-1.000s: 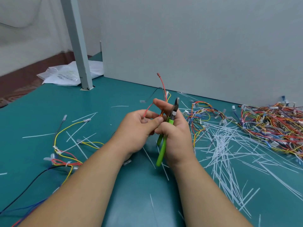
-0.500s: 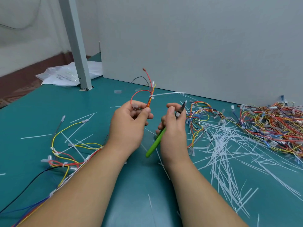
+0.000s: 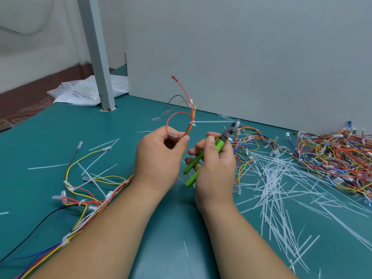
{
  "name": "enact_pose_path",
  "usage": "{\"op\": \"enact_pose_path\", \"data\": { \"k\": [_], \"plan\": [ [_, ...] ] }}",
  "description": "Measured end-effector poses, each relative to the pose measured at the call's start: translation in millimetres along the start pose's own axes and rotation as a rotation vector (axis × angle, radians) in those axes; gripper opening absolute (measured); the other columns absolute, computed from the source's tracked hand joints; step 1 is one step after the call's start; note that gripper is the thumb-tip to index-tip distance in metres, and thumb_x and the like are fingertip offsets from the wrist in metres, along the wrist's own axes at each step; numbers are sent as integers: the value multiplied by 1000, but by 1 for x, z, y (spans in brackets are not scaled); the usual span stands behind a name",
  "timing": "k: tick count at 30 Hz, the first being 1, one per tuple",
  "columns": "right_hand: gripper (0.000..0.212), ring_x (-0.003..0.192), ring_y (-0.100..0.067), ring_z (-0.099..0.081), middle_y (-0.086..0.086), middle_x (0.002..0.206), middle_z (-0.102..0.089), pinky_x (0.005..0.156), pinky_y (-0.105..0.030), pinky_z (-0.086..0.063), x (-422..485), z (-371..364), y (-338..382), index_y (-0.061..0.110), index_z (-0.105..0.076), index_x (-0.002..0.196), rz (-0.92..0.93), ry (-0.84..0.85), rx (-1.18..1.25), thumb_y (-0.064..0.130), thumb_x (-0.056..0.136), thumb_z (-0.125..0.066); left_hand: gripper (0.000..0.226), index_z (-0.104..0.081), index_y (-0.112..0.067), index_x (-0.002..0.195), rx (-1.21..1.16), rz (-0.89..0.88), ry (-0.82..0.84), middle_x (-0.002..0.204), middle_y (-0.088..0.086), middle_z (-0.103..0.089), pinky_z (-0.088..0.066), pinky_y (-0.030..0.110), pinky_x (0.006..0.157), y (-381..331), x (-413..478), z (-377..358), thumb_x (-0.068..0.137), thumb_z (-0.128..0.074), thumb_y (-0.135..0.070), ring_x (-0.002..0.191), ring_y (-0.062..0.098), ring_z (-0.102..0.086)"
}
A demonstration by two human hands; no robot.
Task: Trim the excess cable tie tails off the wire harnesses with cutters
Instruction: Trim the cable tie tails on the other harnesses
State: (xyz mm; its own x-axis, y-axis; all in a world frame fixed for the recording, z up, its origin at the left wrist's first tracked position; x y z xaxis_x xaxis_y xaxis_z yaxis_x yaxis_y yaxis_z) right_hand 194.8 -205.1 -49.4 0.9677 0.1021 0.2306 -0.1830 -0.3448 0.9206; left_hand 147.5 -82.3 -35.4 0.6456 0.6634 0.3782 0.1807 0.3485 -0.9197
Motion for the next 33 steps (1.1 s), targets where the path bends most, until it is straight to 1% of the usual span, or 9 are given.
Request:
{"op": "enact_pose_path", "data": {
  "k": [4,11,15,19,21,23,26,29,33],
  "plan": [
    [24,59,-13,-60,6,63,-62,55,-30,-53,3,4,-7,15,-59,93,-87,-125,123,38,91,-64,18,-71,-31,73,145,-145,107,72,-18,-71,-49,14,64,-8,-8,-9,83,-78,-18,70,2,-67],
    [16,60,-11,-65,4,80,-75,68,-36,-52,8,15,-10,19,-58,90,-187,-220,223,10,104,-59,2,-75,-26,84,265,-268,248,78,-12,-68,-50,25,68,-12,-14,-17,85,-74,-24,76,8,-61],
    [20,55,-8,-62,1,80,-76,58,-27,-52,8,14,-7,16,-54,89,-230,-204,314,1,102,-57,9,-73,-27,89,259,-219,291,82,-16,-73,-54,30,76,-12,-16,-18,85,-67,-33,79,4,-66],
    [20,71,-18,-67,0,80,-75,77,-42,-55,9,13,-1,16,-54,90,-163,-177,276,-1,101,-56,20,-66,-30,89,69,-18,271,80,-16,-74,-58,33,77,-9,-17,-17,76,-70,-44,78,6,-71],
    [20,74,-19,-68,1,82,-75,71,-41,-55,8,13,0,18,-54,90,-155,-160,259,2,103,-56,33,-65,-30,103,-56,90,295,81,-10,-77,-58,35,79,-5,-15,-19,77,-76,-47,79,14,-74],
    [22,67,-12,-68,3,81,-75,57,-31,-51,8,13,1,20,-55,88,-154,-140,249,5,103,-56,29,-70,-25,110,-115,144,325,80,-4,-78,-59,34,79,-3,-14,-21,86,-80,-36,78,15,-74],
    [22,67,-11,-69,3,78,-74,51,-28,-52,8,11,1,21,-57,84,-144,-109,262,7,100,-58,6,-79,-19,95,-150,135,342,74,-4,-76,-58,25,66,-5,-15,-24,92,-74,-17,68,10,-71],
    [7,80,-14,-70,4,82,-75,68,-36,-51,9,11,1,23,-57,85,-101,-107,146,22,86,-64,21,-76,-23,75,-109,138,324,60,-12,-68,-45,13,54,-5,-17,-26,95,-70,-18,53,2,-57],
    [9,84,-22,-63,-1,89,-72,76,-44,-47,7,10,0,28,-66,85,-103,-119,101,26,77,-68,25,-72,-18,81,-128,224,432,52,-20,-56,-38,12,56,-1,-16,-29,102,-60,-18,51,-3,-49]
  ]
}}
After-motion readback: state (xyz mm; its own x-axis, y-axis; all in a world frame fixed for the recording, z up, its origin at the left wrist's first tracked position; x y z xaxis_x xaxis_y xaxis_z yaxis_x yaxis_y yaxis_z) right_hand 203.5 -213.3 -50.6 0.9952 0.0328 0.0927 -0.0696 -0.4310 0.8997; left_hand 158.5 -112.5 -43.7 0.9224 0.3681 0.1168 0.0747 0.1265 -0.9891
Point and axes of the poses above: each hand's wrist, its own x-axis towards the middle knuckle, its own z-axis out of the back of the hand, y = z × x, the point moved 5 cm from there along x, towards the middle knuckle
